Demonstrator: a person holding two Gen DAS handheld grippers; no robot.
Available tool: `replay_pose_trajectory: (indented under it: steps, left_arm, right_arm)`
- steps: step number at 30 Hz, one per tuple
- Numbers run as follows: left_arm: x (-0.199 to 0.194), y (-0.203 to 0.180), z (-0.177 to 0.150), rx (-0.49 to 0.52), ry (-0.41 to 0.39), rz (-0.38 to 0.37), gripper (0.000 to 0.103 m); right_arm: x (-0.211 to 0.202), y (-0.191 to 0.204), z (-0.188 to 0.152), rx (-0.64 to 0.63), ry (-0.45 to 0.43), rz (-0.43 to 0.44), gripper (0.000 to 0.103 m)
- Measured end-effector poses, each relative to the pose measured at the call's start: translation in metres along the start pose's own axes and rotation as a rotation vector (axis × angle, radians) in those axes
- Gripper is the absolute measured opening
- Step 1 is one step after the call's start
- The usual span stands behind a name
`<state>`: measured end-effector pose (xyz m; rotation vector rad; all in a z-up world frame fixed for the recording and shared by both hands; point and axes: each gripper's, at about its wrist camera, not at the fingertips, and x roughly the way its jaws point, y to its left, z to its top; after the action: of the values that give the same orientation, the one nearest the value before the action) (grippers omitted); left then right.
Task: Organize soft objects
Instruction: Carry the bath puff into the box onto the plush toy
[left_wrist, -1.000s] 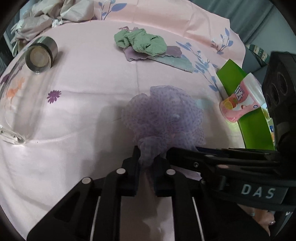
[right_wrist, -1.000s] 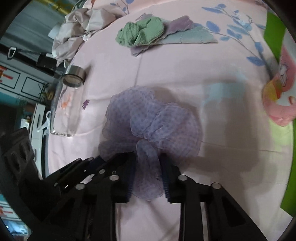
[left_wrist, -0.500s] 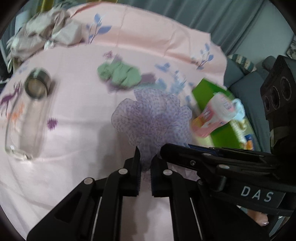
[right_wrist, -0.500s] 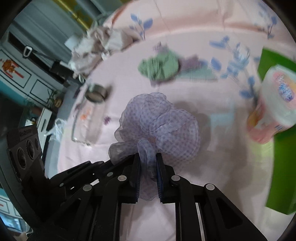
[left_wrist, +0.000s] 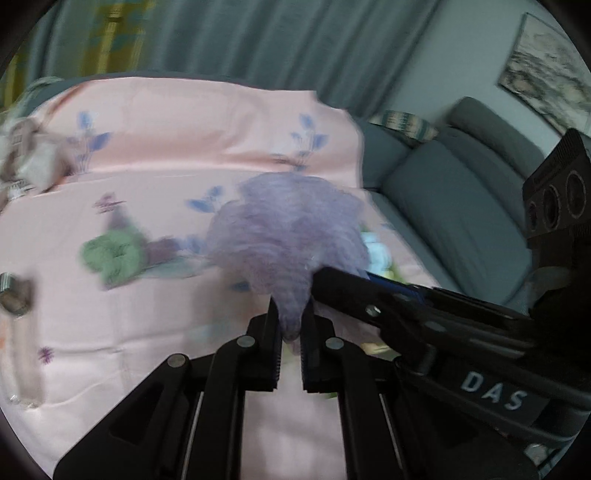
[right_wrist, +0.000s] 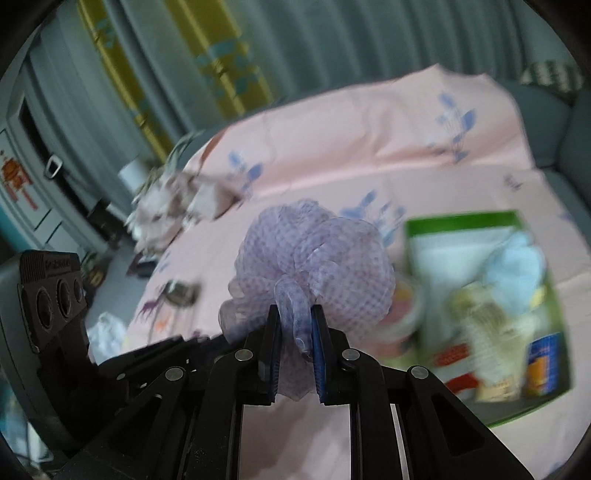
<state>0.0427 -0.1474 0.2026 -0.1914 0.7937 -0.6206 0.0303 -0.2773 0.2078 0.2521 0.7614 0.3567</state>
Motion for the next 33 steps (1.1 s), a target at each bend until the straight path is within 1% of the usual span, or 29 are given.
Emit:
replay_pose_trajectory:
  steps: [1, 3, 6, 10, 13, 15, 17, 20, 21, 27, 31, 33]
  left_arm:
    - [0.003, -0.013, 0.006, 0.032, -0.009, -0.010, 0.002]
    - [0.010, -0.031, 0.015, 0.083, -0.021, -0.003, 0.002]
    - [0.029, -0.052, 0.022, 0.114, 0.013, -0.030, 0.002]
    - [0.058, -0.077, 0.026, 0.150, 0.037, -0.059, 0.002]
    - [0.083, -0.089, 0.028, 0.150, 0.081, -0.079, 0.002]
    - [0.099, -0.093, 0.028, 0.148, 0.117, -0.083, 0.003]
    - [0.115, -0.097, 0.027, 0.153, 0.145, -0.065, 0.003]
    - [0.133, -0.102, 0.025, 0.155, 0.173, -0.046, 0.003]
    - [0.140, -0.103, 0.023, 0.157, 0.184, -0.036, 0.003]
    - [0.160, -0.106, 0.016, 0.166, 0.227, 0.006, 0.004]
    - [0.171, -0.108, 0.008, 0.207, 0.251, 0.068, 0.004]
    - [0.176, -0.108, 0.005, 0.208, 0.267, 0.075, 0.004]
  right_arm:
    - [-0.011, -0.007, 0.004, 0.004, -0.035, -0.015, 0.018]
    - [-0.024, -0.021, 0.009, 0.027, -0.080, -0.028, 0.018]
    - [-0.036, -0.050, 0.012, 0.101, -0.128, -0.032, 0.018]
    - [-0.045, -0.091, 0.010, 0.207, -0.159, -0.053, 0.018]
    - [-0.046, -0.115, 0.006, 0.274, -0.174, -0.078, 0.018]
    - [-0.044, -0.132, 0.001, 0.324, -0.173, -0.080, 0.018]
    - [-0.039, -0.148, -0.002, 0.361, -0.162, -0.083, 0.018]
    - [-0.028, -0.172, -0.007, 0.423, -0.134, -0.049, 0.018]
    - [-0.024, -0.179, -0.009, 0.440, -0.125, -0.050, 0.018]
    - [-0.011, -0.200, -0.018, 0.504, -0.074, -0.058, 0.018]
    - [-0.002, -0.208, -0.023, 0.532, -0.039, -0.090, 0.018]
    - [0.007, -0.212, -0.026, 0.548, -0.010, -0.105, 0.018]
